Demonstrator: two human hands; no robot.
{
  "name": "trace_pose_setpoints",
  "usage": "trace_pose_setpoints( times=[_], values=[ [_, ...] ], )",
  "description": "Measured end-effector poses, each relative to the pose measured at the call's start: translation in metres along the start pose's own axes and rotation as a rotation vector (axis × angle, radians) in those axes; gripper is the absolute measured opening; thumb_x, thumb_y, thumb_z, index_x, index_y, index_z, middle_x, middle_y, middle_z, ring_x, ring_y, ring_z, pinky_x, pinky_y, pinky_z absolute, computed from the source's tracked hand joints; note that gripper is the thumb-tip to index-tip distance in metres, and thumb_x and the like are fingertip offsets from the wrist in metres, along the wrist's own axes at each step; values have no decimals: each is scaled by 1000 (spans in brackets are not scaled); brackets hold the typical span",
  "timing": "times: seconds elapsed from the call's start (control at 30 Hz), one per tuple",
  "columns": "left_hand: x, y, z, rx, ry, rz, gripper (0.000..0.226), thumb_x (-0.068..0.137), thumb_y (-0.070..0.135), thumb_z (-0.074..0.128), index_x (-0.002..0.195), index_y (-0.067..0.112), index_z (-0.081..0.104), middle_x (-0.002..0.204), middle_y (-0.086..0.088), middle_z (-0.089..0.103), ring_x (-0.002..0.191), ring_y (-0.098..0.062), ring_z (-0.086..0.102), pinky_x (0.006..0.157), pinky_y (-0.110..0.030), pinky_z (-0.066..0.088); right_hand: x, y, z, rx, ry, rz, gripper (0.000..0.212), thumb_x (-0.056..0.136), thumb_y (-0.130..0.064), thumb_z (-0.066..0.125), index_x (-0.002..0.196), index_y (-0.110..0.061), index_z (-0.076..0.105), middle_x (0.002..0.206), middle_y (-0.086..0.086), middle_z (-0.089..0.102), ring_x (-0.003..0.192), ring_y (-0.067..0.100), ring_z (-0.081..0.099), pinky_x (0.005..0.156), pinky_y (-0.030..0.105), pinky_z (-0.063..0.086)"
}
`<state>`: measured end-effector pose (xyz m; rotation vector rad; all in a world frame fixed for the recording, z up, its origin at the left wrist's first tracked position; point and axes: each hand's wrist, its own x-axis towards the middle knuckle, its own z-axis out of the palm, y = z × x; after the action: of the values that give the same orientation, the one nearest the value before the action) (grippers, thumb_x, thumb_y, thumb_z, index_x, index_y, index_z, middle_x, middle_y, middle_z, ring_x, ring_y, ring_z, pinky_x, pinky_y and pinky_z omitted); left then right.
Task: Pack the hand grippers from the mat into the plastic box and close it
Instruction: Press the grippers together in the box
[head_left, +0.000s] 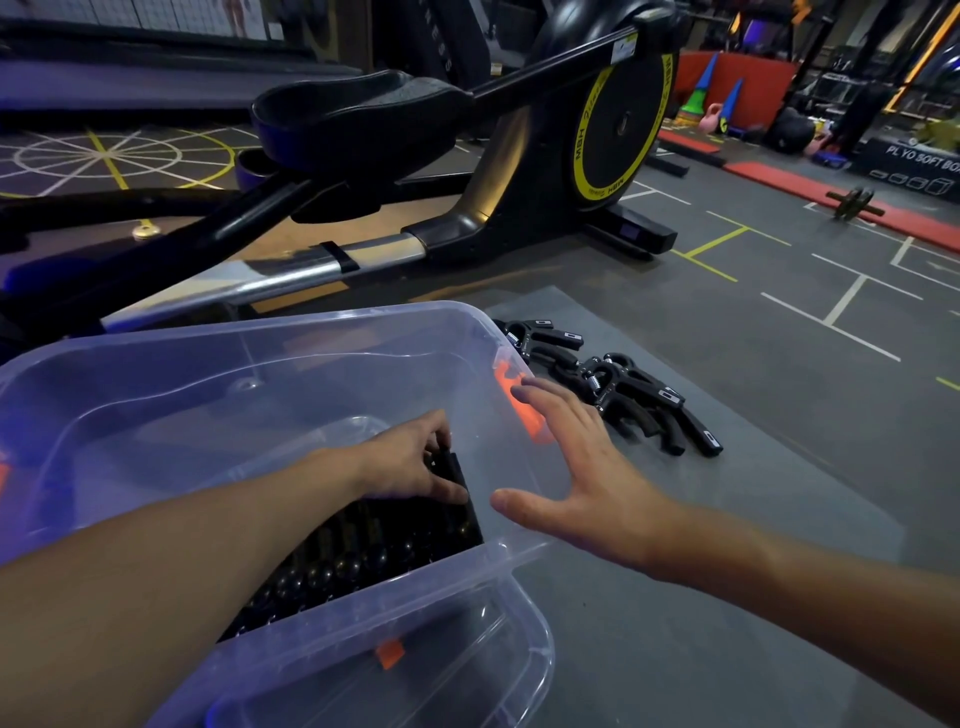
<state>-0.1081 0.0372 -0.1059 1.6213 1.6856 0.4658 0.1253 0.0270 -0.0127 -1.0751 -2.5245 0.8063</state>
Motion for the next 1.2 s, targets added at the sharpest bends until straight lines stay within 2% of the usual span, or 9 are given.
trace_pose_setpoints(
  times=[0.13,0.3,0.43,0.5,0.6,0.73,0.83,1.03,1.2],
  values=[
    [-2,3,-1,61,5,2,58,64,67,74,102,34,45,102,7,62,96,-14,60,89,-39,51,0,0,0,6,1,4,93,65,-68,58,147,-42,21,145,-35,12,140,-5,10,113,25,21],
    [-10,7,3,234,-60,5,63,63,72,71,101,36,37,93,11,60,87,-14,61,84,-39,52,0,0,1,11,6,2,95,63,-71,56,147,-41,22,145,-35,13,140,-6,11,111,22,20],
    [-9,3,4,250,-39,48,59,63,73,68,109,43,46,103,19,56,94,-7,60,91,-36,51,0,0,1,19,5,1,95,64,-71,56,147,-41,22,146,-33,13,140,-5,12,111,22,19],
    [-8,2,3,236,-35,68,63,58,81,65,108,43,54,109,21,56,100,-4,58,95,-33,49,1,1,1,20,5,0,94,64,-70,57,147,-42,21,148,-32,12,140,-5,12,112,23,19],
    [-8,4,2,282,-118,103,74,50,89,60,106,41,64,120,24,48,111,-2,53,104,-31,43,1,2,2,21,10,1,93,65,-67,58,146,-42,22,149,-32,12,140,-5,12,113,25,20],
    [-9,5,2,387,-216,130,82,43,97,54,107,47,64,125,25,33,116,-3,47,107,-35,39,0,2,2,18,11,-5,91,68,-62,62,147,-39,23,150,-31,13,141,-5,12,114,25,20],
    [-9,7,1,408,-242,135,76,45,94,55,106,49,64,127,22,32,117,-5,46,108,-35,39,1,3,1,16,11,-10,91,67,-63,61,147,-39,23,150,-31,13,141,-6,11,115,25,20],
    [-11,12,-2,561,-346,160,68,54,81,60,117,57,54,136,17,30,128,-10,36,111,-40,36,2,4,2,13,13,-17,93,66,-67,59,147,-37,24,152,-27,14,142,-4,12,117,29,21],
    [-11,17,-3,554,-324,215,60,64,67,72,120,51,59,134,16,38,127,-9,37,111,-34,35,2,5,2,9,10,-21,93,66,-67,58,147,-38,23,149,-31,12,141,-7,11,116,26,19]
  ],
)
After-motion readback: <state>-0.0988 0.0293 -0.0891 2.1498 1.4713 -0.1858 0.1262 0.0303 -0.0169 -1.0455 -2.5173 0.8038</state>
